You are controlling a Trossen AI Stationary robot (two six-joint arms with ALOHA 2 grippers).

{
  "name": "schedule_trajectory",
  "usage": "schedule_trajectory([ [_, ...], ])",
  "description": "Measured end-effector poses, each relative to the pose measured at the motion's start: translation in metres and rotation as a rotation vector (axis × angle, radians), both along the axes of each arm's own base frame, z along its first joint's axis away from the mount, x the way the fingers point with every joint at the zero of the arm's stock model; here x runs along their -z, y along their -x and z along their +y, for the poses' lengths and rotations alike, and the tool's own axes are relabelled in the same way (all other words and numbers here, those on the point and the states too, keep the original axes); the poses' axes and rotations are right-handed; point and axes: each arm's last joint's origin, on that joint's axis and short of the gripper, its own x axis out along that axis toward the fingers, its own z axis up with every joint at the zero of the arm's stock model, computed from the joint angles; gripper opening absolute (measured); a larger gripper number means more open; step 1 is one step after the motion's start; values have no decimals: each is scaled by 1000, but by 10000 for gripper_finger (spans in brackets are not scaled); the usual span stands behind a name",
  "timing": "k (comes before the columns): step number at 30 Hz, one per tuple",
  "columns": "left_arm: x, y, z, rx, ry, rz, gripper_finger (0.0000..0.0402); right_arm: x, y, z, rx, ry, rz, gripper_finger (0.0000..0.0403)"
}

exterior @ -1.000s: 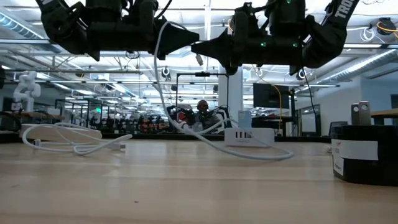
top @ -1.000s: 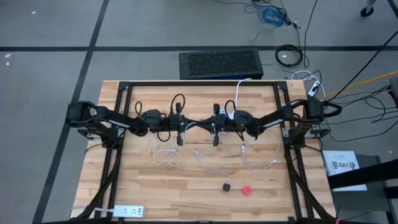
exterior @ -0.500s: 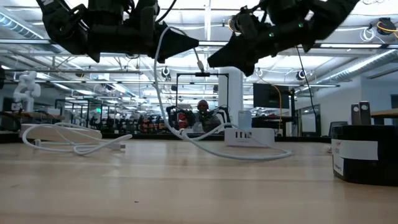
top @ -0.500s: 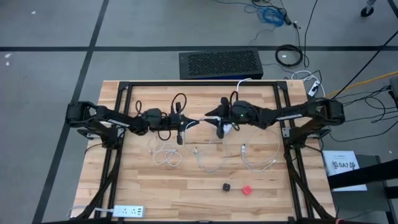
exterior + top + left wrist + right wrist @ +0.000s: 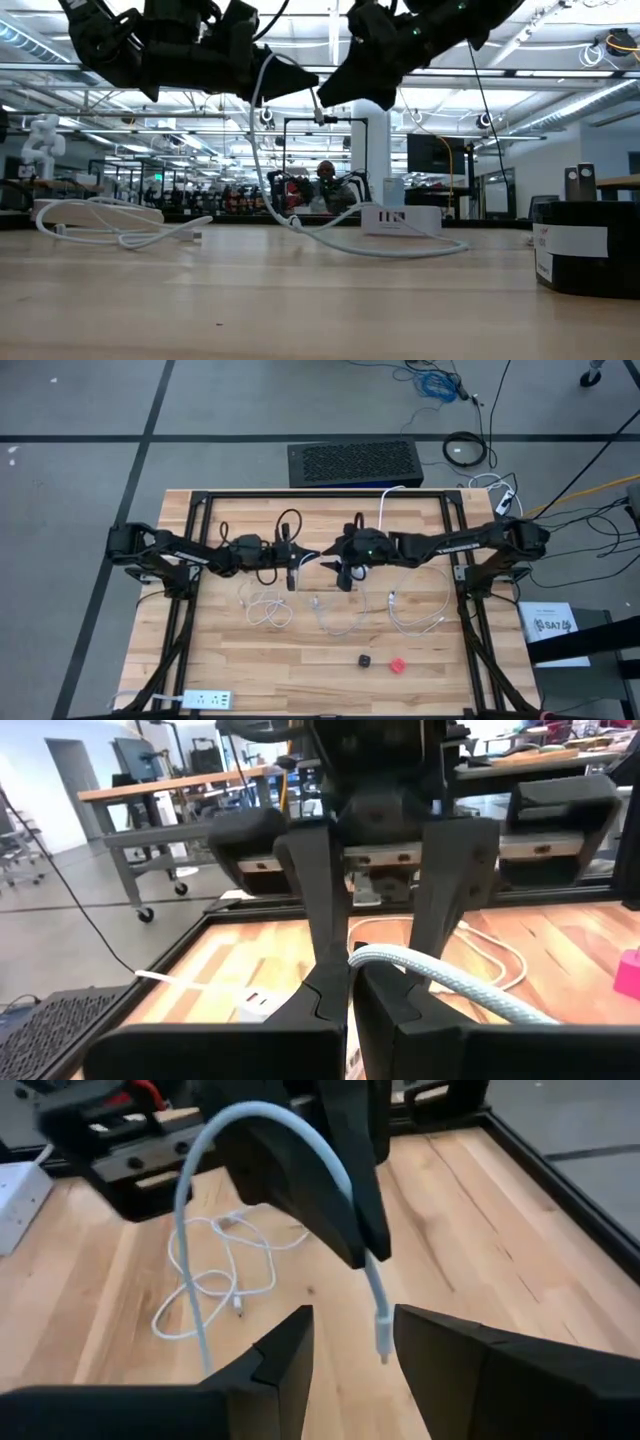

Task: Insert USB
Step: Insert the middle white charger cable into the white charger adapter

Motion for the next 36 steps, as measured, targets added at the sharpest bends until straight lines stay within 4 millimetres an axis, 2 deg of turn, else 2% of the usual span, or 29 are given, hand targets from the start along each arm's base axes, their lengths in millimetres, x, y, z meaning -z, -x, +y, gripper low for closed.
schedule_trajectory([
  [10,0,0,0,0,-3,-2,6,13,-9,-2,39,28,9,126],
  [13,0,0,0,0,-3,-2,6,12,-10,-2,35,28,-5,109],
  [22,1,0,0,0,3,9,6,11,-11,-4,38,28,-22,22],
  [31,1,0,0,0,6,10,6,11,-11,-3,29,43,-19,2],
  [36,1,0,0,1,9,4,6,12,-10,2,18,141,19,1],
])
